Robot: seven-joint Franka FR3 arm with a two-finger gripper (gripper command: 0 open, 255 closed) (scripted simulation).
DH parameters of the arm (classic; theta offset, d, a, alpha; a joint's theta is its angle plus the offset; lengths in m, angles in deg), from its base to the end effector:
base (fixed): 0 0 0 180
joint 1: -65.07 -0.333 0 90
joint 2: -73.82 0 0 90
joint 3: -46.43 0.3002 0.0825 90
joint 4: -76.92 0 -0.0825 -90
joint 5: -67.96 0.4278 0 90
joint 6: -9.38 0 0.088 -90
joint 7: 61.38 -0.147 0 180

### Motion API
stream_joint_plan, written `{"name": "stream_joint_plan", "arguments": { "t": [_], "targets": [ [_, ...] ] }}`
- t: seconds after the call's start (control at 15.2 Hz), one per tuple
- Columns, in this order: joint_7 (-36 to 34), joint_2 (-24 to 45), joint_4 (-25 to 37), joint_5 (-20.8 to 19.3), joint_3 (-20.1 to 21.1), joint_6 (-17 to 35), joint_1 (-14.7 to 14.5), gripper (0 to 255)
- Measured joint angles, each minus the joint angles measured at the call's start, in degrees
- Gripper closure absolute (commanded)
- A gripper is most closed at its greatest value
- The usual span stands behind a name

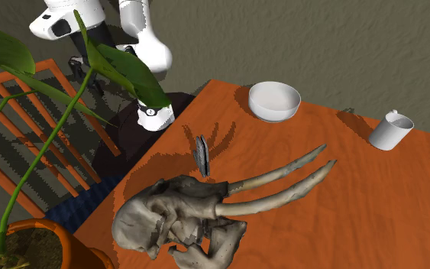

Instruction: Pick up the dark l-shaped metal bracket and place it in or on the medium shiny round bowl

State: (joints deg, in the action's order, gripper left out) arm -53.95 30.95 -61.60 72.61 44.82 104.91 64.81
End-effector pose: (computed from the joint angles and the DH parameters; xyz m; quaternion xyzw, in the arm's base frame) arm 0.3779 0.0019 0.5025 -0.9974 -0.0528 -0.0025 0.0499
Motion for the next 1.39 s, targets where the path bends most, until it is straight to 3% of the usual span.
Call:
{"name": "stream_joint_plan", "arguments": {
  "t": [0.4,0.92,1.39],
  "targets": [
    [-2.32,2.7,-3.07,1.48,4.01,5.9,-2.06,0],
    [-7.52,12.28,-5.49,3.39,12.27,18.16,-5.84,0],
    [-13.63,23.57,-4.72,2.45,19.7,28.53,-8.18,0]
  ]
}}
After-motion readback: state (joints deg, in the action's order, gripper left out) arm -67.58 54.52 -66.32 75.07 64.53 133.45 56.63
